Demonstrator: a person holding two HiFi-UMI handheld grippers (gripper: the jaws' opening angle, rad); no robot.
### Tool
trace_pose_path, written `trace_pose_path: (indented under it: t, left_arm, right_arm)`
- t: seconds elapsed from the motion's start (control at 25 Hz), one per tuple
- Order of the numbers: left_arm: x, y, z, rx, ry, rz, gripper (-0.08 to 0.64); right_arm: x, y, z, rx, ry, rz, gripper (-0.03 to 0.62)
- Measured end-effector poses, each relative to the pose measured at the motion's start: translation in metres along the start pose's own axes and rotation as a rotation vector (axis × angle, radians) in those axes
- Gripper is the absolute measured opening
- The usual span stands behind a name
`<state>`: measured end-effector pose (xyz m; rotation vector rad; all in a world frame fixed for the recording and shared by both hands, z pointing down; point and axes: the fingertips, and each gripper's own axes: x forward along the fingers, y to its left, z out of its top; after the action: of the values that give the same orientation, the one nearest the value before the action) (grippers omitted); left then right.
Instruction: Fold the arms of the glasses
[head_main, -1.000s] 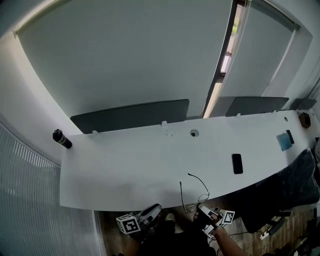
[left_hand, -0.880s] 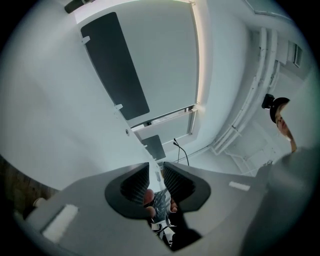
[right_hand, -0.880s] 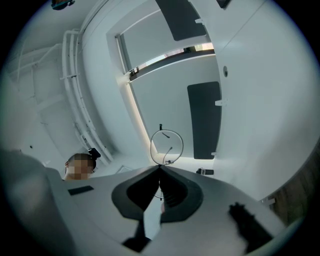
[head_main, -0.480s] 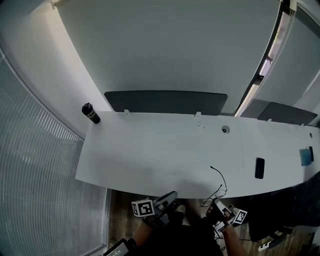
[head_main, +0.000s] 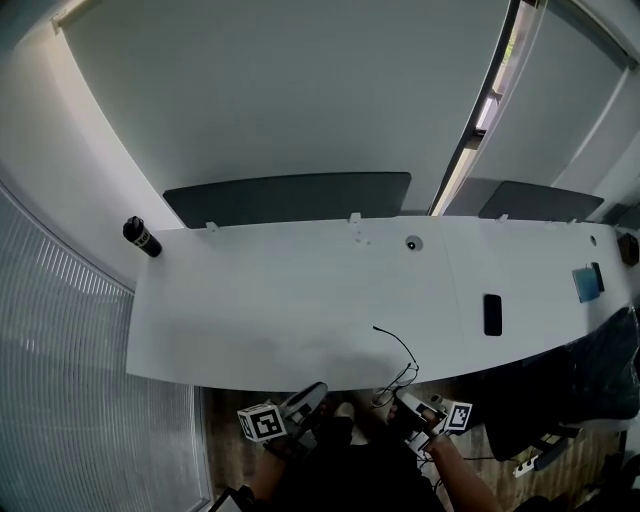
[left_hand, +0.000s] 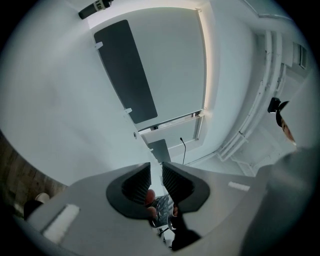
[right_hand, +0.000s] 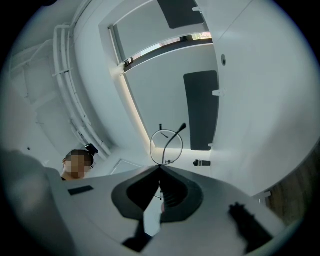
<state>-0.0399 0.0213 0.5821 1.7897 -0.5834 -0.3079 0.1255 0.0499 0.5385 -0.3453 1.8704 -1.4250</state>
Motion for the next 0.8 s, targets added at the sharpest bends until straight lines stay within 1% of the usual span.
trace_pose_path:
  t: [0.08, 0.32, 0.44, 0.8]
  left_arm:
    - [0.001, -0.001, -0.002, 0.009, 0.010, -0.005, 0.064]
    - [0.004, 0.001, -0.002, -0.019, -0.006, -0.008, 0.064]
    - [0.006, 0.002, -0.004, -0.012, 0.000, -0.007, 0.064]
    - [0.005, 0.002, -0.010, -0.022, -0.001, 0.000, 0.058]
  right_arm:
    - [0.000, 0.000, -0.002, 0.002, 0.005, 0.000, 0.009]
    - [-0.004, 0.001, -0.001, -0.001, 0.013, -0.007, 0.009]
    - [-0.006, 0.002, -0.001, -0.014, 0.018, -0.005, 0.009]
    - [-0.014, 0.008, 0.001, -0.050, -0.014, 0.002, 0.009]
